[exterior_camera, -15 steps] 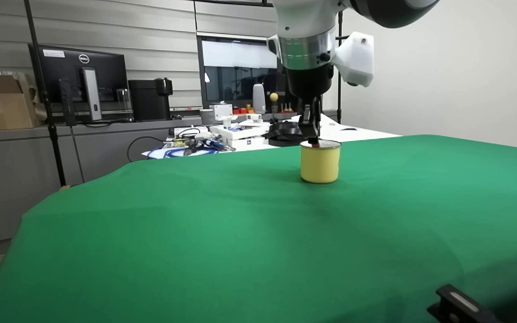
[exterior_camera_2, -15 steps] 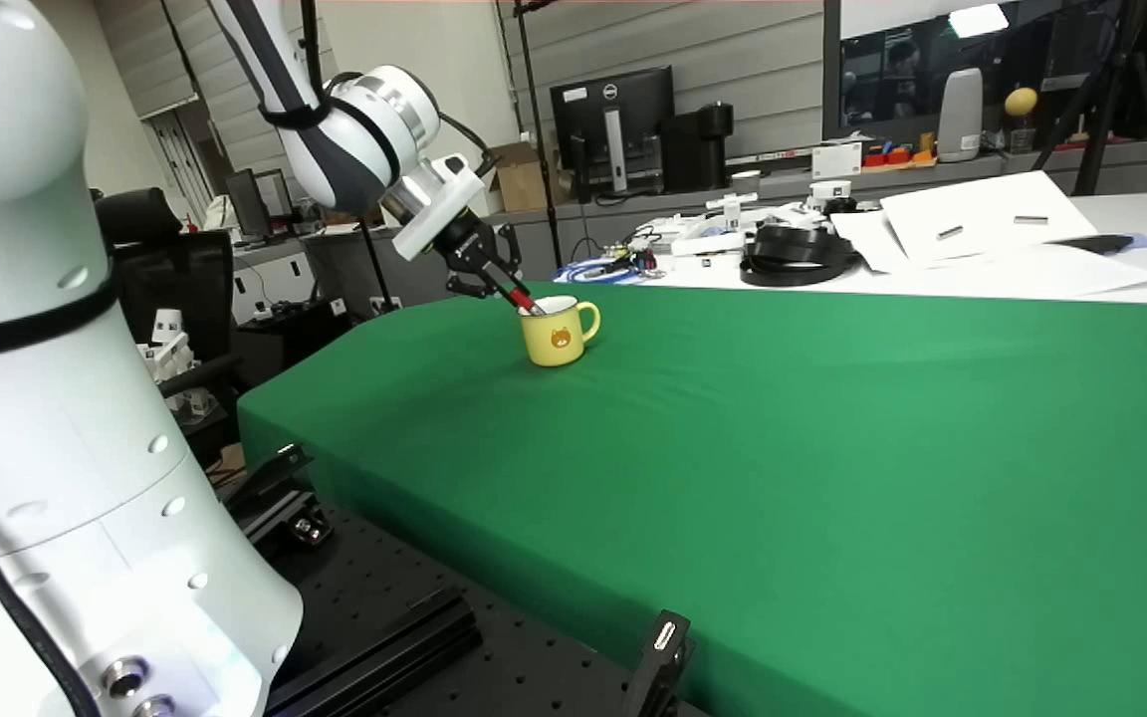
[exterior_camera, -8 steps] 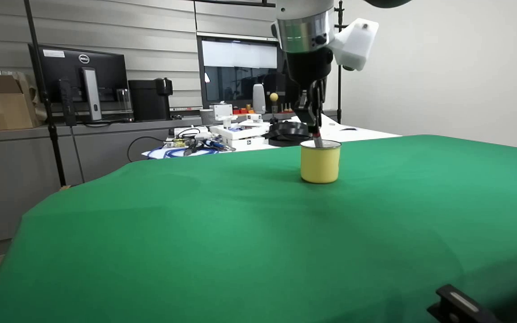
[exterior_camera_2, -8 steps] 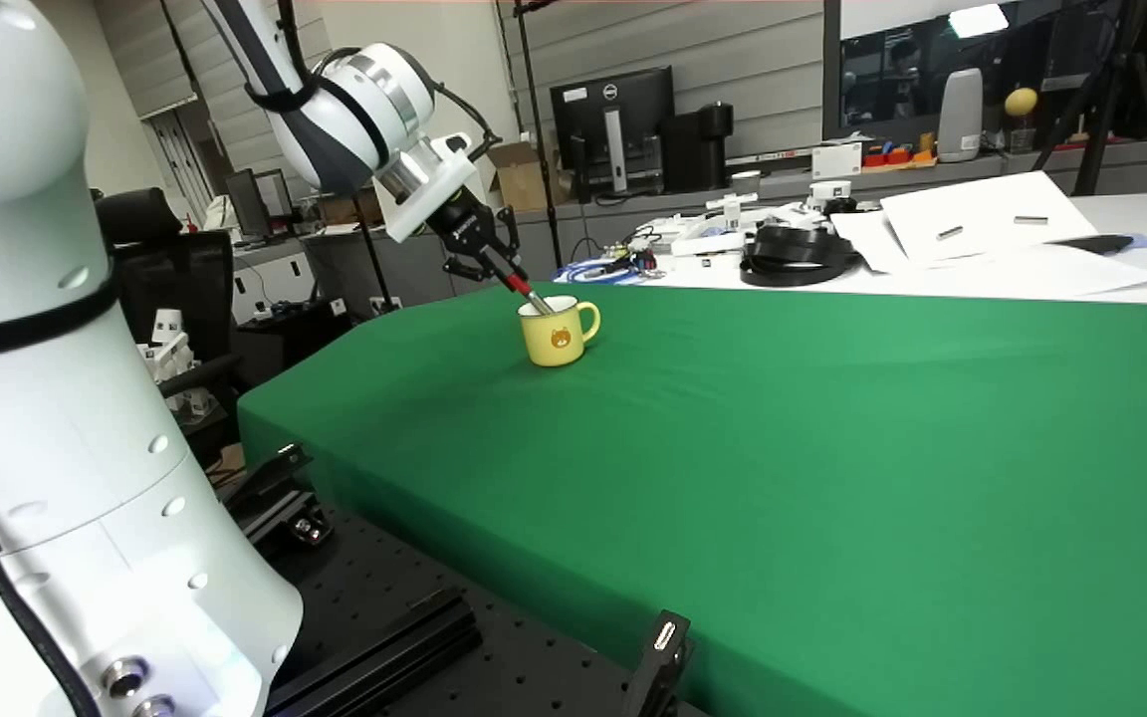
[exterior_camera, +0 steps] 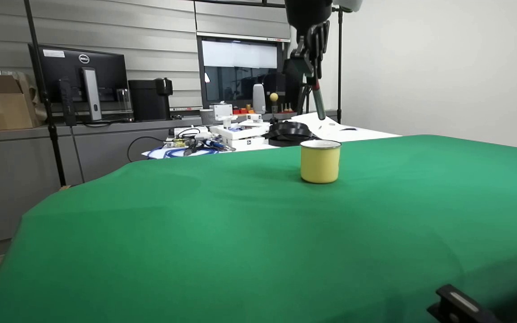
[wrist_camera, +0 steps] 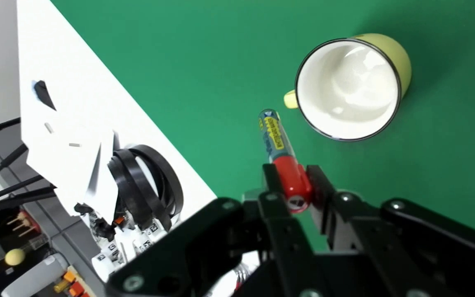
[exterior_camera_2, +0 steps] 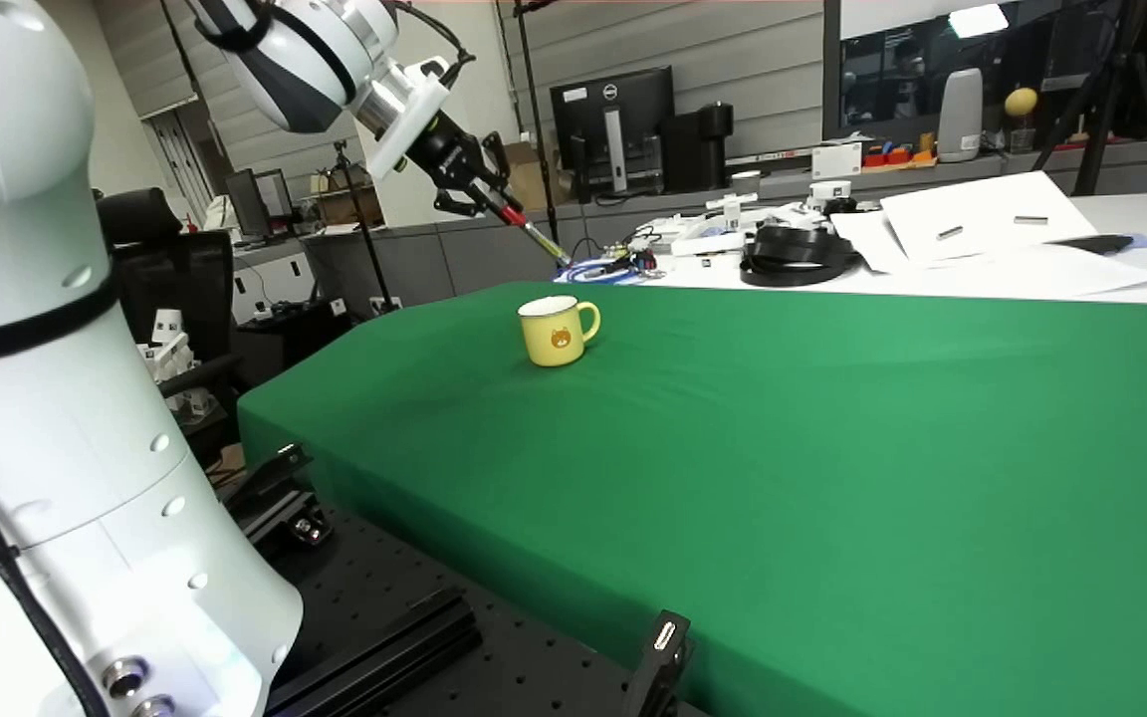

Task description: Take the marker out of the mug and put it on the table

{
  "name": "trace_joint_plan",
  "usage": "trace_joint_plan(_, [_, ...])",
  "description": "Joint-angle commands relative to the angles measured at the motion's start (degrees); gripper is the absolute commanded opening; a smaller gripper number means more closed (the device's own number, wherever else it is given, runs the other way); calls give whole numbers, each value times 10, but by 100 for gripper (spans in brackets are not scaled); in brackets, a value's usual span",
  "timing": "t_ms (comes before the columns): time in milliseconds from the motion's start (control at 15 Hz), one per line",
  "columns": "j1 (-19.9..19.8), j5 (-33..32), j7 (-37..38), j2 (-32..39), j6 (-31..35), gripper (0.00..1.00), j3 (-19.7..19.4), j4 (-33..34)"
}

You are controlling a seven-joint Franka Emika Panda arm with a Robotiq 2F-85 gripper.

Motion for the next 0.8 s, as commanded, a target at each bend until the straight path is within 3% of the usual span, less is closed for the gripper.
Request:
trace_joint_plan(0, [1,23,-25,-62,-46,5,4,-18])
trace_joint_plan(267, [-16,58,-95,-85,-100,5,-7,-45])
trace_joint_plan(733, [-60,12,-131,-59,-147,5,-40,-111])
